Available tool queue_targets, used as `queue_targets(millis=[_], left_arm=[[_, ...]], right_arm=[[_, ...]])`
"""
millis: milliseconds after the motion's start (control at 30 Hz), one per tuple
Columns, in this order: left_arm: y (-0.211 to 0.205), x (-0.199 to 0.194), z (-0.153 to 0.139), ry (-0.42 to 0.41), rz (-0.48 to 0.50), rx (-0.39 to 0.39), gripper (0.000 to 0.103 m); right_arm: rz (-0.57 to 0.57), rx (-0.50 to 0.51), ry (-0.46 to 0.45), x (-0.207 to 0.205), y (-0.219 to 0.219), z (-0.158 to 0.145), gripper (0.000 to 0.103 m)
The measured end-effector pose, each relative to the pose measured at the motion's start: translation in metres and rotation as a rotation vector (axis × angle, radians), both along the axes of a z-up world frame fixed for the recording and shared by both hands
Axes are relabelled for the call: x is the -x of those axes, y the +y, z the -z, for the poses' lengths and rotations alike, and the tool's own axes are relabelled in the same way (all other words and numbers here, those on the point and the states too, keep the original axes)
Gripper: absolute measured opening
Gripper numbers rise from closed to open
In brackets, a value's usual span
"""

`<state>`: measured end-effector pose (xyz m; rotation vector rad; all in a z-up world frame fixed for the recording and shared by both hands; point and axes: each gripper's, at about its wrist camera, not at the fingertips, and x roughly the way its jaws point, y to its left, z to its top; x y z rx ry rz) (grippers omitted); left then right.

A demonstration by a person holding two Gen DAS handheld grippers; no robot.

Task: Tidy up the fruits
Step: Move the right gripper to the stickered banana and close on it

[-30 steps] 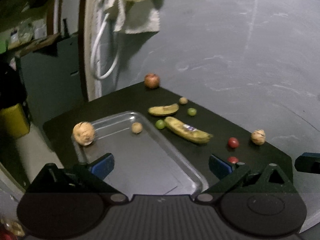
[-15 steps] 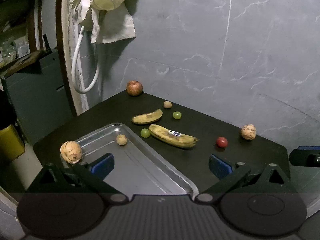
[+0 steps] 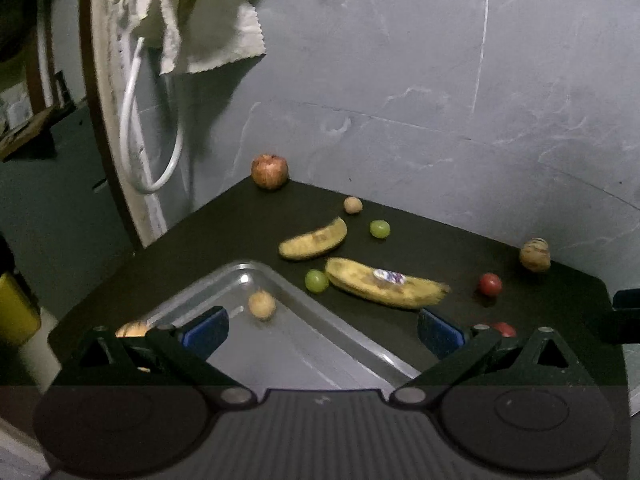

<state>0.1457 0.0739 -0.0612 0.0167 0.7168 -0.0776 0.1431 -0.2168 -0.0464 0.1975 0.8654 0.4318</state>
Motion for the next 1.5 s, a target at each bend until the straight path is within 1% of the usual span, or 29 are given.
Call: queue_targets(millis=[167, 367, 433, 567, 633, 700, 833, 967, 1033, 1100, 1133, 1200, 1300, 1500], left_arm=[[0.012, -0.027, 0.008, 0.006, 0.026, 0.026, 0.102], [0.014, -0.055, 0.012, 0.015, 0.078, 0.071, 0.102], [0.013, -0.061, 0.013, 0.009, 0.09, 0.075, 0.102], [0.018, -0.072, 0.017, 0.022, 0.11, 0.089, 0.102], [0.023, -0.082, 0.019, 0.043, 0.152, 0.087, 0.102], [0.028, -0.093, 0.019, 0.048, 0.194, 0.079, 0.102], [0.042, -0.116, 0.02, 0.057, 0.319, 0.047, 0.102], [0.056, -0.136, 0.023, 0.08, 0.432, 0.046, 0.102], [0.06, -0.146, 0.024, 0.083, 0.483, 0.036, 0.102], [0.065, -0.158, 0.026, 0.094, 0.514, 0.03, 0.102], [0.067, -0.165, 0.028, 0.1, 0.522, 0.028, 0.102], [0.071, -0.175, 0.032, 0.113, 0.535, 0.034, 0.102], [0.073, -0.184, 0.036, 0.118, 0.545, 0.027, 0.102], [0.067, -0.193, 0.045, 0.143, 0.609, 0.026, 0.102]], right_arm=[[-0.008, 0.047, -0.003, -0.018, 0.02, 0.004, 0.102], [-0.005, 0.075, 0.005, -0.039, 0.036, 0.013, 0.102], [-0.007, 0.085, 0.004, -0.045, 0.042, 0.014, 0.101], [-0.076, 0.117, -0.011, -0.059, 0.054, 0.017, 0.1], [-0.139, 0.14, -0.024, -0.07, 0.063, 0.019, 0.099], [-0.205, 0.174, -0.037, -0.081, 0.075, 0.022, 0.095], [-0.353, 0.246, -0.079, -0.105, 0.104, 0.029, 0.089], [-0.453, 0.285, -0.095, -0.125, 0.132, 0.043, 0.085], [-0.496, 0.312, -0.098, -0.134, 0.144, 0.055, 0.081], [-0.525, 0.341, -0.084, -0.142, 0.153, 0.066, 0.073], [-0.537, 0.356, -0.076, -0.146, 0.157, 0.072, 0.072], [-0.557, 0.378, -0.068, -0.151, 0.163, 0.08, 0.065], [-0.573, 0.402, -0.055, -0.156, 0.167, 0.087, 0.06], [-0.587, 0.427, -0.03, -0.163, 0.17, 0.095, 0.06]])
